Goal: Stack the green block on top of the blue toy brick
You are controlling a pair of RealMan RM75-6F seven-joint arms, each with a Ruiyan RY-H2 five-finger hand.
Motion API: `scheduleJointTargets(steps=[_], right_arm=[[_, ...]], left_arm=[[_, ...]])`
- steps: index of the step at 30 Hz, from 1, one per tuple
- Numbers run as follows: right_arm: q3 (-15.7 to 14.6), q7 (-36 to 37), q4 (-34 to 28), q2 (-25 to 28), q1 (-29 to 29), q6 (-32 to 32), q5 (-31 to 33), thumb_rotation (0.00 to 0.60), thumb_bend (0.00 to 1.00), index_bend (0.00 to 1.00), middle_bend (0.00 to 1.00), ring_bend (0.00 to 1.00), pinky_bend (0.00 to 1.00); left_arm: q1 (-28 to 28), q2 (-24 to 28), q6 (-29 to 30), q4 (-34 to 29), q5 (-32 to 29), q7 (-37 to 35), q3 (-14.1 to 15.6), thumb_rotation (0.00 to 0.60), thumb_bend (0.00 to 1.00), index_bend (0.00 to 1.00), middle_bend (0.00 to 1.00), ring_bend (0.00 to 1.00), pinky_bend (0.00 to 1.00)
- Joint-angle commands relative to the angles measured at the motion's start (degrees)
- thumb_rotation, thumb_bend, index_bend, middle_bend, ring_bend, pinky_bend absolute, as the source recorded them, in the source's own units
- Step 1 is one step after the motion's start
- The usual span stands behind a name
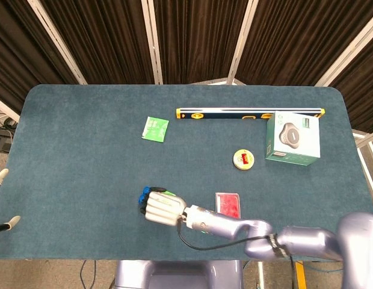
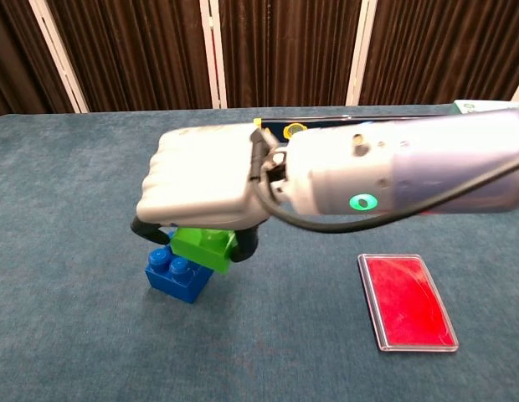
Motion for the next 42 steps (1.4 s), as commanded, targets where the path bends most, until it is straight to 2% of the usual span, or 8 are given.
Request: scheduleJointTargets(steps=[1, 14, 28, 42], right_arm=[[0.39, 1.27, 5.04, -3.93, 2.9, -1.44, 1.13, 0.6, 0.63, 0.45, 0.54, 0.43, 0.58], [0.4, 4.5, 13.24, -9.63, 7.15, -0.88, 3.57, 0.6, 0.67, 0.45, 0.54, 0.44, 0.58], [-0.53, 7.23, 15.17, -10.34, 9.29, -0.3, 5.48, 0.6, 0.68, 0.45, 0.54, 0.43, 0.58], [-3.89, 6.25, 17.11, -11.98, 9.54, 1.88, 5.44, 0.6, 0.68, 0.45, 0.55, 0.44, 0.58]], left_arm=[[-0.02, 0.16, -0.16, 0.29, -0.71, -0.43, -0.29, 0.6, 0.0, 0.0, 0.0, 0.0, 0.0], [-0.27, 0.33, -1.2, 1.19, -3.14, -1.04, -0.7, 0.6, 0.0, 0.0, 0.0, 0.0, 0.0], [-0.89, 0.06, -2.0, 1.25, -4.17, -0.28, -0.9, 0.6, 0.0, 0.0, 0.0, 0.0, 0.0], [-0.89, 0.15, -1.81, 1.07, -3.93, -0.41, -0.7, 0.6, 0.0, 0.0, 0.0, 0.0, 0.0]])
